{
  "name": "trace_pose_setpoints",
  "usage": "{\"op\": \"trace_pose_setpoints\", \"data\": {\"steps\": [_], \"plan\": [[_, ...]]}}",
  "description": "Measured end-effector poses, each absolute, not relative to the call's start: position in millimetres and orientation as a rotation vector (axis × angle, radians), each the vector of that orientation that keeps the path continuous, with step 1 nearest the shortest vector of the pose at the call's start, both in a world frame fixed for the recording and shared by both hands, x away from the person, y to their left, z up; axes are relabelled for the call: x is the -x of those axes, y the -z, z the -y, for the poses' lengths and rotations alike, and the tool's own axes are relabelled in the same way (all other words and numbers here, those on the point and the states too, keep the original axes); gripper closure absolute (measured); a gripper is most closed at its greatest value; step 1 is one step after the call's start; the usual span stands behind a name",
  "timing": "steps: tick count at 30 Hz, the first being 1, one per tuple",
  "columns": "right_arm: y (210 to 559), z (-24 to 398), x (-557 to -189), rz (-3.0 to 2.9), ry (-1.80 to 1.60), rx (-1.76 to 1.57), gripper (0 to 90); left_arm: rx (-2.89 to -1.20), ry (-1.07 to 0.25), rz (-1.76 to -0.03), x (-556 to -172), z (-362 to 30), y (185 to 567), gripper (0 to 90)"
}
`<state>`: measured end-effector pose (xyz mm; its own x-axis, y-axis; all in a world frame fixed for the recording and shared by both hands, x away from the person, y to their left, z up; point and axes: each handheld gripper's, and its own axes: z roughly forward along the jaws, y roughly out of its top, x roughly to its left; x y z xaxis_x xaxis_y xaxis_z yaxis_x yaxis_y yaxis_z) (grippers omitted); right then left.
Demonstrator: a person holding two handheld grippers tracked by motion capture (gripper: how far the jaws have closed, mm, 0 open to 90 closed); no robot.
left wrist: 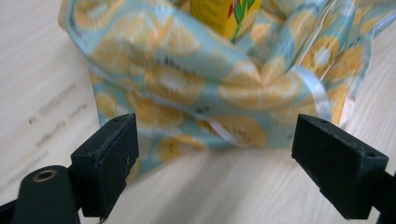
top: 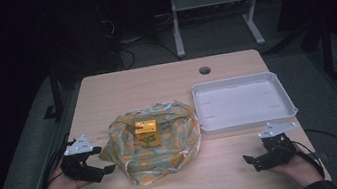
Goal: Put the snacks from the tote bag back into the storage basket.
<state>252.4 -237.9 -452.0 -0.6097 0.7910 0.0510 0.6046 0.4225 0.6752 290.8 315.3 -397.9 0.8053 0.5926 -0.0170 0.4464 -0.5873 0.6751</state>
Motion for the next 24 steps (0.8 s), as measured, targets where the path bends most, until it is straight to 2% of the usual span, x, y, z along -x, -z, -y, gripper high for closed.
{"op": "trace_pose_setpoints", "data": {"steps": [24], "plan": [[453.1, 236.6, -254.9, -2.416, -0.968, -1.209, 4.2, -2.327, -0.297, -0.626, -323.3, -282.6, 361.7, 14.3]]}}
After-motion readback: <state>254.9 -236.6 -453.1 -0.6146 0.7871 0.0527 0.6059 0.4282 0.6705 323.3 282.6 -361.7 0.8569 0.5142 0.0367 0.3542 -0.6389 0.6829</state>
